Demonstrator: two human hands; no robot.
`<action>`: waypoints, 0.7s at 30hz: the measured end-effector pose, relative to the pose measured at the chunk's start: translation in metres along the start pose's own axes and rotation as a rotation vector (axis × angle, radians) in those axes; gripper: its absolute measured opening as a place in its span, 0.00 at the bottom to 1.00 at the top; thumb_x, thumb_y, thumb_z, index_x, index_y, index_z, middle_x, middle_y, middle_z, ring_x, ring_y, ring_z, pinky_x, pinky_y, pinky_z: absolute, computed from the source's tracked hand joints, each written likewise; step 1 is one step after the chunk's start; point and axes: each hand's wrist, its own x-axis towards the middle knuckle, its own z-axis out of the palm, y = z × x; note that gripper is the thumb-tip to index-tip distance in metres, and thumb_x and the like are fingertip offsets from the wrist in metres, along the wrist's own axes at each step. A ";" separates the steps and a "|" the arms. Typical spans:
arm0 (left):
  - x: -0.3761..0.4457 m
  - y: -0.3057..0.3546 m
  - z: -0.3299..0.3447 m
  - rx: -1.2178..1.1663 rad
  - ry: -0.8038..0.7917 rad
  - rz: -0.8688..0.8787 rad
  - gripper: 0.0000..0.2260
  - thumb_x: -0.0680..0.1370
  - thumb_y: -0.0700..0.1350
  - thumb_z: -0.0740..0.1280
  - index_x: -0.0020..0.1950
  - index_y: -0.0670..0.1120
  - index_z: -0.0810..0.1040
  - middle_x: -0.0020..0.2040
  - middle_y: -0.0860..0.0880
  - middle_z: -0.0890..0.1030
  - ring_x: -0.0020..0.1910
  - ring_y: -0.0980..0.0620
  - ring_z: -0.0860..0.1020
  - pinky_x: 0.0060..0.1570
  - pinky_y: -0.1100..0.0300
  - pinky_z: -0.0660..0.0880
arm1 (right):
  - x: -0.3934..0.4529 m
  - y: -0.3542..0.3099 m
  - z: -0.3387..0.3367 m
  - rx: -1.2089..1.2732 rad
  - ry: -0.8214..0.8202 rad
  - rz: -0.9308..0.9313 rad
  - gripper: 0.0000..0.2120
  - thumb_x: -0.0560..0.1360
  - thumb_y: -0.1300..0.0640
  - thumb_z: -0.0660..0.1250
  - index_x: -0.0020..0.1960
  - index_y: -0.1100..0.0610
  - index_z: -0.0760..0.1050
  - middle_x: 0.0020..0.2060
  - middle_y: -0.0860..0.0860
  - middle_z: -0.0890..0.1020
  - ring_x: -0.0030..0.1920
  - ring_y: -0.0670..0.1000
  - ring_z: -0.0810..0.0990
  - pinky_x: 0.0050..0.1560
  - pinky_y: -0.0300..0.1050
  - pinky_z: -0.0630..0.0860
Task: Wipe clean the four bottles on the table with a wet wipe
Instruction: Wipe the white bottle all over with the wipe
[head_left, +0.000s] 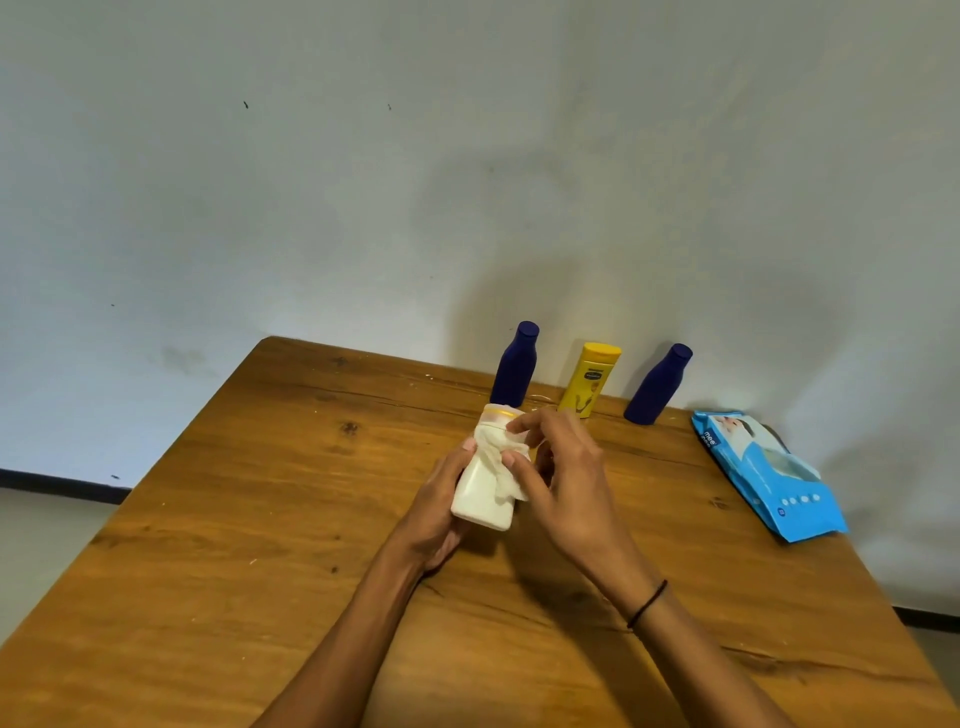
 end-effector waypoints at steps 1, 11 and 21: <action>0.000 0.001 0.000 0.010 -0.011 0.001 0.23 0.81 0.55 0.62 0.74 0.47 0.72 0.60 0.39 0.83 0.56 0.44 0.84 0.58 0.46 0.80 | 0.001 0.000 0.001 -0.036 0.033 -0.011 0.11 0.81 0.55 0.70 0.61 0.47 0.74 0.57 0.42 0.72 0.51 0.39 0.76 0.45 0.31 0.77; 0.000 0.002 0.001 0.095 -0.001 0.035 0.22 0.84 0.57 0.63 0.74 0.47 0.72 0.60 0.40 0.84 0.58 0.43 0.83 0.60 0.44 0.79 | -0.013 0.006 0.007 -0.158 0.000 -0.137 0.15 0.82 0.55 0.69 0.67 0.53 0.76 0.62 0.46 0.71 0.59 0.42 0.75 0.55 0.34 0.78; -0.001 0.002 0.003 0.112 0.027 0.022 0.23 0.81 0.57 0.61 0.73 0.48 0.72 0.55 0.43 0.85 0.52 0.46 0.84 0.55 0.47 0.80 | -0.006 0.010 0.007 -0.144 0.053 -0.213 0.10 0.79 0.59 0.69 0.61 0.58 0.80 0.59 0.51 0.76 0.61 0.46 0.77 0.58 0.41 0.81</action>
